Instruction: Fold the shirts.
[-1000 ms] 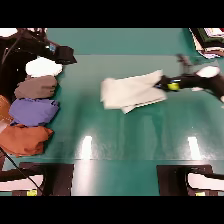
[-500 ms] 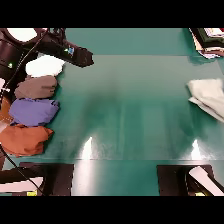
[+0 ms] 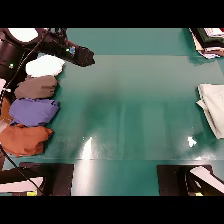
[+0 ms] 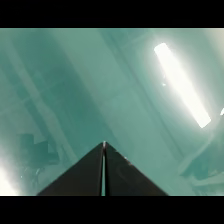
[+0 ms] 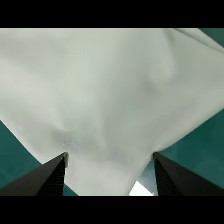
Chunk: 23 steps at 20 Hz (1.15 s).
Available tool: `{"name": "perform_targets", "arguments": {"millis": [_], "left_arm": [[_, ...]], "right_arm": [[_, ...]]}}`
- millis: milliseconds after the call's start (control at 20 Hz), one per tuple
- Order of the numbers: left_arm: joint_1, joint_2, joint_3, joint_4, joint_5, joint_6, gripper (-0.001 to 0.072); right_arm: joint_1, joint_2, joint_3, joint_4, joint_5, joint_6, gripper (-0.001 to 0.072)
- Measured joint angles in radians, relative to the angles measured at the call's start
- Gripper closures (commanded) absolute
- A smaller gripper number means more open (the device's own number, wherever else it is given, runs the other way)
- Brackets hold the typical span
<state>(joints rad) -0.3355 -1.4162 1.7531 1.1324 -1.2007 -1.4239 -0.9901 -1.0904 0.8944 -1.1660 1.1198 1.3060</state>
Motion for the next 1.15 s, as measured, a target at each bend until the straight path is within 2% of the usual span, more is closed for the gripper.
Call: {"name": "perform_targets", "arguments": {"millis": [150, 300, 550, 600, 650, 700, 750, 800, 950, 1150], "left_arm": [[0.0, 0.0, 0.0, 0.0, -0.01, 0.0, 0.0685], [0.0, 0.0, 0.0, 0.0, -0.016, 0.0, 0.0685], [0.0, 0.0, 0.0, -0.008, -0.041, -0.016, 0.0684], [0.0, 0.0, 0.0, -0.009, -0.041, -0.019, 0.0685], [0.0, 0.0, 0.0, -0.01, -0.038, -0.02, 0.0685], [0.0, 0.0, 0.0, -0.012, -0.03, -0.023, 0.0685], [0.0, 0.0, 0.0, -0.013, -0.024, -0.023, 0.0685], [0.0, 0.0, 0.0, -0.013, -0.017, -0.024, 0.0684], [0.0, 0.0, 0.0, -0.014, 0.003, -0.026, 0.0685], [0.0, 0.0, 0.0, -0.014, 0.018, -0.027, 0.0685]], "right_arm": [[0.018, -0.032, 0.126, -0.037, 0.106, 0.018, 0.0137], [0.104, -0.025, 0.225, -0.018, 0.136, 0.027, 0.0137], [0.407, 0.017, 0.309, 0.084, 0.138, 0.035, 0.014], [0.477, 0.024, 0.315, 0.092, 0.131, 0.035, 0.0232], [0.554, 0.031, 0.321, 0.098, 0.124, 0.035, 0.0463], [0.621, 0.035, 0.324, 0.104, 0.121, 0.035, 0.0607], [0.692, 0.038, 0.327, 0.108, 0.115, 0.035, 0.0676], [0.753, 0.04, 0.328, 0.109, 0.113, 0.035, 0.0696], [0.91, 0.044, 0.332, 0.115, 0.101, 0.036, 0.0696], [1.021, 0.046, 0.333, 0.116, 0.089, 0.036, 0.0696]]}}
